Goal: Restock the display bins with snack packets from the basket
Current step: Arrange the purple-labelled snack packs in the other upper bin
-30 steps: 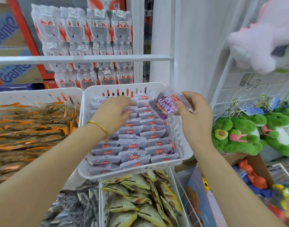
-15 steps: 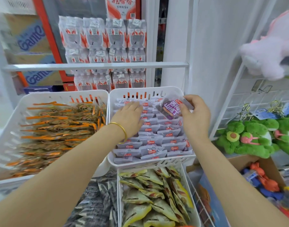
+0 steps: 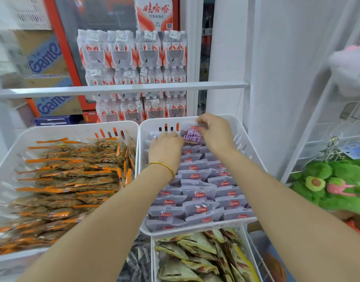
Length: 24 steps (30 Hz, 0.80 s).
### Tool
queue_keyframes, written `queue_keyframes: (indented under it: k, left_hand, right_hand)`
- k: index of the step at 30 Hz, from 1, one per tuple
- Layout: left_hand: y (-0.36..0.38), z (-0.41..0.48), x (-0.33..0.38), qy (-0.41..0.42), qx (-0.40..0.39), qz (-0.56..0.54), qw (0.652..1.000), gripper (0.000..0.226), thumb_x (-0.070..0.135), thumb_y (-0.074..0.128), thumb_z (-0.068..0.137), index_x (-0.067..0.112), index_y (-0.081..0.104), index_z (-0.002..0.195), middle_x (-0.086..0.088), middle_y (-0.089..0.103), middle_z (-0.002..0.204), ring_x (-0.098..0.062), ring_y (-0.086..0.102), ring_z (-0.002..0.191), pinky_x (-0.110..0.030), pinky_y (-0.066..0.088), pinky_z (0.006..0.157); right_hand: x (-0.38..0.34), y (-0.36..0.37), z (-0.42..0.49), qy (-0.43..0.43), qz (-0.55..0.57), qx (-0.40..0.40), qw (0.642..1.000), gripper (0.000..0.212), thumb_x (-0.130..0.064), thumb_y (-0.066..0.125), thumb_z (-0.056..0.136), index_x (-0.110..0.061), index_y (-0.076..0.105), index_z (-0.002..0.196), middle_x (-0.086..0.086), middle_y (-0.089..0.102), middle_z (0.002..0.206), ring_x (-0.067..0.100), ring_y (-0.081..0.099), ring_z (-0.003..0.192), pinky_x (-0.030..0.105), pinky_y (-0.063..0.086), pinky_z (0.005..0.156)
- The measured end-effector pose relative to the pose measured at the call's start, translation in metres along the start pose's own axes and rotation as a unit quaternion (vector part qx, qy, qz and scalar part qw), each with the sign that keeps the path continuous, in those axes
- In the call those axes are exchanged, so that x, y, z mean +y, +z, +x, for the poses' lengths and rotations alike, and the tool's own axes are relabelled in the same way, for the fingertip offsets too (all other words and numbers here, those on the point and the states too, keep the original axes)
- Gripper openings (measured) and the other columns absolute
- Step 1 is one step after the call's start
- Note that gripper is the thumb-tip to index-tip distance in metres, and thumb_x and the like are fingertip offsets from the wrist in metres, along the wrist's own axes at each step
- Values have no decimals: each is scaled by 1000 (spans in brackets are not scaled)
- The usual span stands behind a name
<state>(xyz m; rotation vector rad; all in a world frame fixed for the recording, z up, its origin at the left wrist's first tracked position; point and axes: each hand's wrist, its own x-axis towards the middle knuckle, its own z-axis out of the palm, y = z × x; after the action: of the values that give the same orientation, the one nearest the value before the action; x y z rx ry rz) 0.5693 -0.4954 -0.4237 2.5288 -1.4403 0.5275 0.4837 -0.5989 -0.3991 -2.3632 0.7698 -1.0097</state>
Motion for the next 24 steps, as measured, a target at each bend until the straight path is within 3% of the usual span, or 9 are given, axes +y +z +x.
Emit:
queue_keyframes:
  k: [3, 7, 10, 15, 17, 20, 22, 24]
  left_hand:
    - [5, 2, 0, -20, 37, -36, 998, 17, 13, 56, 90, 19, 64, 104, -2, 58, 109, -25, 49, 108, -38, 41, 86]
    - [1, -1, -2, -37, 63, -132, 989, 12, 15, 55, 91, 16, 66, 94, -3, 58, 101, -24, 52, 101, -39, 45, 80]
    - [0, -4, -3, -47, 82, -198, 976, 11, 12, 56, 89, 13, 67, 90, -5, 57, 98, -26, 54, 94, -43, 48, 76]
    - [2, -8, -3, -49, 93, -221, 970, 12, 12, 57, 87, 12, 68, 89, -6, 55, 99, -26, 56, 88, -43, 50, 71]
    - [2, -8, -3, -46, 83, -213, 972, 12, 13, 56, 88, 13, 67, 91, -6, 54, 101, -27, 56, 87, -43, 50, 70]
    - [-1, -6, -5, -46, 63, -247, 966, 10, 11, 58, 88, 11, 61, 98, -7, 48, 107, -27, 55, 86, -42, 49, 77]
    - [-6, -4, -8, -74, 76, -295, 950, 18, 1, 53, 87, 8, 55, 103, -10, 46, 113, -27, 54, 87, -40, 48, 82]
    - [-10, -2, -14, -95, 86, -294, 947, 30, -9, 45, 85, 3, 51, 111, -14, 46, 120, -29, 51, 95, -38, 44, 87]
  right_hand:
    - [-6, -2, 8, -64, -74, -73, 992, 28, -5, 58, 88, -9, 64, 115, 11, 67, 113, 28, 58, 107, 34, 45, 92]
    - [-7, -2, 11, -117, -195, -113, 967, 21, -10, 60, 87, -12, 63, 107, 9, 66, 104, 29, 58, 98, 33, 44, 78]
    - [0, 1, 12, -97, -188, -87, 973, 14, -13, 61, 86, -12, 62, 100, 9, 66, 96, 29, 58, 92, 32, 43, 72]
    - [2, 5, 13, -111, -178, -134, 968, 8, -14, 64, 85, -19, 58, 84, 8, 65, 90, 28, 59, 90, 28, 36, 69]
    - [5, 4, 12, -104, -164, -146, 970, 8, -14, 64, 86, -18, 61, 91, 8, 66, 97, 29, 59, 96, 30, 41, 74]
    - [8, -3, 3, -103, -78, -146, 981, 38, -14, 62, 88, -17, 51, 124, 7, 60, 122, 26, 58, 105, 36, 47, 88]
    - [9, -7, -7, -134, -44, -129, 982, 37, -19, 61, 88, -19, 46, 121, 4, 53, 128, 24, 55, 101, 38, 47, 86]
    - [13, -6, -10, -184, -136, -141, 963, 30, -30, 63, 86, -18, 55, 111, 1, 49, 133, 24, 49, 111, 39, 42, 92]
